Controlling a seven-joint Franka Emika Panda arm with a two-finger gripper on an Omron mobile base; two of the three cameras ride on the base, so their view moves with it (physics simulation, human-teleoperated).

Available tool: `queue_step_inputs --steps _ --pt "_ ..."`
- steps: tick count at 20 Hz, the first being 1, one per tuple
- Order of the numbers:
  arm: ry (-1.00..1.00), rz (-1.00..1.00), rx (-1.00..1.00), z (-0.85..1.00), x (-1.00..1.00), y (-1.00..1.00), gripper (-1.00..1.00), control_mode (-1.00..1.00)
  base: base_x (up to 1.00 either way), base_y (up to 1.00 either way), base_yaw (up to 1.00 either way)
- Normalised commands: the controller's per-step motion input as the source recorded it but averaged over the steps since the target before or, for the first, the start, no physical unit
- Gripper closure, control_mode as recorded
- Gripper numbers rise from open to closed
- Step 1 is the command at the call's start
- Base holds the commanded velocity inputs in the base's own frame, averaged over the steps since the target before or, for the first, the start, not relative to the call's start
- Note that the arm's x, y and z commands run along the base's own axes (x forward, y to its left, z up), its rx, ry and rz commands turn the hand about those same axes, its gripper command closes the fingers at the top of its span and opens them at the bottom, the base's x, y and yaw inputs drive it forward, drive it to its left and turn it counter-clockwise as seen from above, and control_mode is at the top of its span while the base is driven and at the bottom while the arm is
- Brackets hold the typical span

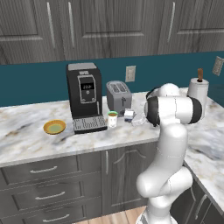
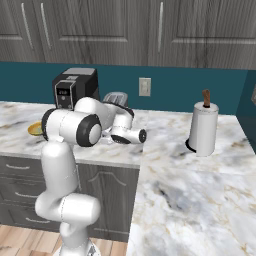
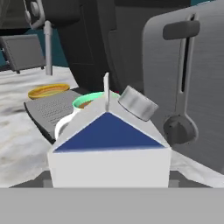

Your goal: Take a sugar cube from the saucer and place it inside the coffee. Then, grab milk from the fridge and place it next to the coffee on the counter to sweeten the coffee.

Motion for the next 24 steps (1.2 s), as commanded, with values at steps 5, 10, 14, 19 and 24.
queue_step_inputs --steps 5,10,14,19,24 --pt "0.00 0.00 0.00 0.07 0.24 0.00 -1.00 -1.00 0.00 0.00 0.00" --pt "-0.02 -0.02 0.00 0.70 -0.01 0.00 -1.00 -1.00 0.00 0.00 0.00" --pt "-0.12 -0.02 0.00 1.00 -0.13 0.00 -1.00 -1.00 0.00 0.00 0.00" --pt "-0.23 -0.01 -0.03 1.00 -0.52 0.02 -1.00 -1.00 0.00 0.00 0.00" --pt "-0.47 0.00 -0.20 1.00 -0.96 0.29 -1.00 -1.00 0.00 0.00 0.00"
